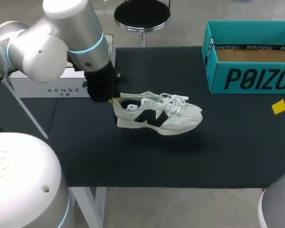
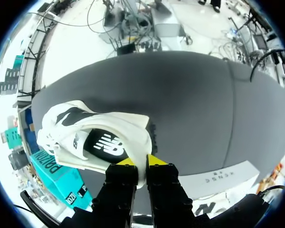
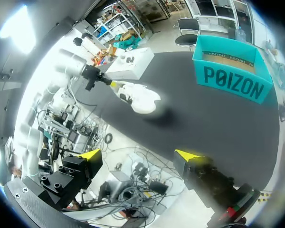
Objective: Take the shoe out of the shoebox, open the shoe tongue, remove and reinsert the insole, then place the shoe into the shoebox
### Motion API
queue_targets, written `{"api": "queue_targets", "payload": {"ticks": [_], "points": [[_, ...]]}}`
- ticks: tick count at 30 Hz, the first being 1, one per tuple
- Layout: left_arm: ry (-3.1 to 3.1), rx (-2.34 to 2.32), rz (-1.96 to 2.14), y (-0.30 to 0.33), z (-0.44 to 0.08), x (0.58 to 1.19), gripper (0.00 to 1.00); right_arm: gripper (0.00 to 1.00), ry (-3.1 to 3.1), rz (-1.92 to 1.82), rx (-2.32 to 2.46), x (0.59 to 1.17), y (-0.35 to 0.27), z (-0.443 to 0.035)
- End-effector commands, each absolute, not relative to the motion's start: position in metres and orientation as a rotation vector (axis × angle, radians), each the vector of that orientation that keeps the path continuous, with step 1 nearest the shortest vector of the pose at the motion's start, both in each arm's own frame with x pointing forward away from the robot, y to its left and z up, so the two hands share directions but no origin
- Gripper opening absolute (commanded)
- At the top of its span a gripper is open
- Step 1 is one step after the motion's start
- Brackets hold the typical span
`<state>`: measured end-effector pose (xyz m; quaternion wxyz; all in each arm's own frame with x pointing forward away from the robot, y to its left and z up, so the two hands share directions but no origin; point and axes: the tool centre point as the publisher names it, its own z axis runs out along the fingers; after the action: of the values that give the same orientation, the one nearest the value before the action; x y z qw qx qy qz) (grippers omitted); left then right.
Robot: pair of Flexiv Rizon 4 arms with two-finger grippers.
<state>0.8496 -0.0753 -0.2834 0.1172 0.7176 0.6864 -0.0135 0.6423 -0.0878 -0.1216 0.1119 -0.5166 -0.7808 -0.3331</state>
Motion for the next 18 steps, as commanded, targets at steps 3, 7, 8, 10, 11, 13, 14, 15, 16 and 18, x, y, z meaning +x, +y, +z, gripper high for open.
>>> {"api": "queue_targets", "payload": {"ticks": [3,7,8,10,11,13,14,15,16,18], "points": [[2.023,2.114,-0.021,-0.101,-0.299,0.839,0.00,1.00,-2.293,-0.990,-1.525,0.636,-0.088,-0.124],[2.076,2.088,0.003,-0.113,-0.309,0.831,0.00,1.00,-2.293,-0.990,-1.525,0.636,-0.088,-0.124],[2.090,2.091,0.006,-0.115,-0.312,0.830,0.00,1.00,-2.293,-0.990,-1.525,0.636,-0.088,-0.124],[2.104,2.077,0.012,-0.119,-0.315,0.828,0.00,1.00,-2.293,-0.990,-1.525,0.636,-0.088,-0.124],[2.104,2.078,0.011,-0.120,-0.316,0.827,0.00,1.00,-2.293,-0.990,-1.525,0.636,-0.088,-0.124],[2.101,2.087,0.012,-0.123,-0.320,0.824,0.00,1.00,-2.293,-0.990,-1.525,0.636,-0.088,-0.124],[2.098,2.103,0.009,-0.124,-0.322,0.822,0.00,1.00,-2.293,-0.990,-1.525,0.636,-0.088,-0.124],[2.094,2.111,0.003,-0.125,-0.323,0.821,0.00,1.00,-2.293,-0.990,-1.525,0.636,-0.088,-0.124],[2.089,2.116,0.000,-0.126,-0.324,0.820,0.00,1.00,-2.293,-0.990,-1.525,0.636,-0.088,-0.124],[2.077,2.127,-0.008,-0.126,-0.325,0.818,0.00,1.00,-2.293,-0.990,-1.525,0.636,-0.088,-0.124]]}}
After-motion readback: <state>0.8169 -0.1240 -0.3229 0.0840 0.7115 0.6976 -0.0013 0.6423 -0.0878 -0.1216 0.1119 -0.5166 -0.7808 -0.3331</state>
